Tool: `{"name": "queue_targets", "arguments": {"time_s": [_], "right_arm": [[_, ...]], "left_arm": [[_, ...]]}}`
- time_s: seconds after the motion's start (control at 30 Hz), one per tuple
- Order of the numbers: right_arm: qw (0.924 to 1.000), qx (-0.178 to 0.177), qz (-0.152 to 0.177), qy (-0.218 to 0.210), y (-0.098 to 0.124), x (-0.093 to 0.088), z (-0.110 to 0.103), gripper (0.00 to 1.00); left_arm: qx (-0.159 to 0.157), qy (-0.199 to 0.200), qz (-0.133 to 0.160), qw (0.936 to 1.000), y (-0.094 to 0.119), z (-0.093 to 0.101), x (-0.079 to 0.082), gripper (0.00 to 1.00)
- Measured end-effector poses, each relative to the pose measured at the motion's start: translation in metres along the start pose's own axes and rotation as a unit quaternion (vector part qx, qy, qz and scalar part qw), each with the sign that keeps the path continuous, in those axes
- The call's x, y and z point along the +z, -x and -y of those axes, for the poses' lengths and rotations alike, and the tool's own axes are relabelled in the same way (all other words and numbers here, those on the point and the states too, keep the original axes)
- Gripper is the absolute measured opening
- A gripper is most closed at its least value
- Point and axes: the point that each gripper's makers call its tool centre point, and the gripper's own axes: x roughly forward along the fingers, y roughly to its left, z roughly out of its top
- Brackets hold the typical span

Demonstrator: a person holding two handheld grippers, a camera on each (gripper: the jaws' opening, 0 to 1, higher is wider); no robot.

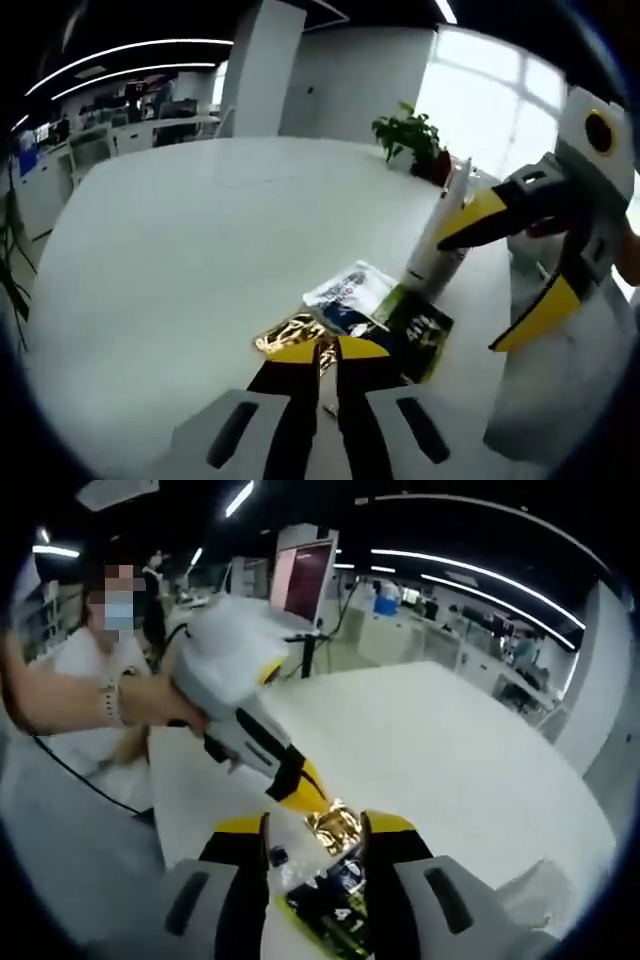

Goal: Arrange the skincare products in the storage area until every visible bottle or jar stands upright without overlapping.

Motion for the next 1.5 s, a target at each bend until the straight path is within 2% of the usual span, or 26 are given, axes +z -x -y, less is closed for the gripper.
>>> {"name": "queue_targets", "arguments": {"time_s": [0.1,0.23,0.47,0.6,0.7,0.77,0.83,0.93,1.07,1.2,1.5], "right_arm": [[0.9999,-0.009,0.005,-0.006,0.013,-0.002,0.000,0.37],[0.9997,-0.022,0.007,-0.009,0.027,-0.008,0.003,0.43],[0.9984,-0.045,0.025,-0.023,0.058,-0.008,0.010,0.53],[0.9976,-0.056,0.015,-0.039,0.070,-0.021,0.016,0.58],[0.9966,-0.068,0.020,-0.042,0.081,-0.025,0.021,0.61],[0.9952,-0.079,0.020,-0.055,0.088,-0.029,0.026,0.67],[0.9946,-0.079,0.023,-0.063,0.092,-0.032,0.029,0.72],[0.9938,-0.086,0.022,-0.067,0.100,-0.039,0.034,0.73],[0.9934,-0.089,0.012,-0.072,0.111,-0.050,0.037,0.80],[0.9924,-0.093,0.003,-0.081,0.121,-0.062,0.041,0.86],[0.9877,-0.111,-0.011,-0.109,0.134,-0.086,0.054,0.96]], "left_arm": [[-0.002,-0.014,0.006,0.9999,0.007,0.011,0.006,0.05],[-0.001,-0.037,-0.005,0.9993,0.015,0.023,0.005,0.07],[-0.001,-0.058,0.016,0.9982,0.028,0.040,0.015,0.19],[-0.003,-0.061,0.022,0.9979,0.033,0.052,0.019,0.25],[-0.001,-0.062,0.027,0.9977,0.037,0.059,0.020,0.29],[0.000,-0.062,0.029,0.9976,0.040,0.064,0.021,0.31],[0.001,-0.060,0.031,0.9977,0.042,0.067,0.021,0.34],[0.003,-0.060,0.034,0.9976,0.043,0.074,0.021,0.38],[0.008,-0.058,0.035,0.9976,0.046,0.083,0.019,0.47],[0.014,-0.061,0.029,0.9976,0.049,0.089,0.018,0.58],[0.020,-0.053,0.035,0.9978,0.059,0.102,0.020,0.68]]}}
